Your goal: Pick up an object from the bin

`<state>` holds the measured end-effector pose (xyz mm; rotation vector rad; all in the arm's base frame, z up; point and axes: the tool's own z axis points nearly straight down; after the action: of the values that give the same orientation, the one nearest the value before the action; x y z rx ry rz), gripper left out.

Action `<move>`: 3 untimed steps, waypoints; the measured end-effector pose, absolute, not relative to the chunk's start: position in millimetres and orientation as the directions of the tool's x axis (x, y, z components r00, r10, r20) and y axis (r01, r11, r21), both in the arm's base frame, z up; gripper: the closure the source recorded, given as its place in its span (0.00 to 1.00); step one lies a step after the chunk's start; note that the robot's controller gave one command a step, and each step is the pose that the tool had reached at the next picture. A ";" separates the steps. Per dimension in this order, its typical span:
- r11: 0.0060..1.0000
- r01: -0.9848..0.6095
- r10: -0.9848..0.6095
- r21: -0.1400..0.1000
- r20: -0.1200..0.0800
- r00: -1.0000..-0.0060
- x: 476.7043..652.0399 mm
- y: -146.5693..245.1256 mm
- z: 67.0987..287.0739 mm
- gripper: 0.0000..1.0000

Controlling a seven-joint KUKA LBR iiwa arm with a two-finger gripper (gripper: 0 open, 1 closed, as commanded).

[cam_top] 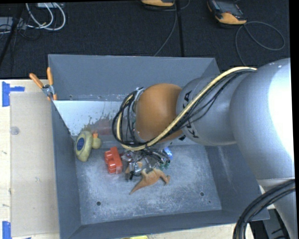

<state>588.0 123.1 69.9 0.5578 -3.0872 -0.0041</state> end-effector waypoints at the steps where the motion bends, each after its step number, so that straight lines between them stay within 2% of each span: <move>1: 0.930 -0.368 -0.368 0.005 0.012 -0.930 579.3 120.0 112.5 1.00; 2: 0.922 -0.387 -0.387 0.002 0.000 -0.922 575.9 113.5 147.7 1.00; 3: 0.938 -0.348 -0.348 0.006 0.014 -0.937 573.3 83.6 122.7 0.00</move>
Offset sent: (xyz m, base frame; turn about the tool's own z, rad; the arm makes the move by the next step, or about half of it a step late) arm -0.0212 -0.0187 0.0610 -0.0608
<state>573.3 83.6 122.7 0.5526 -3.0776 -0.0047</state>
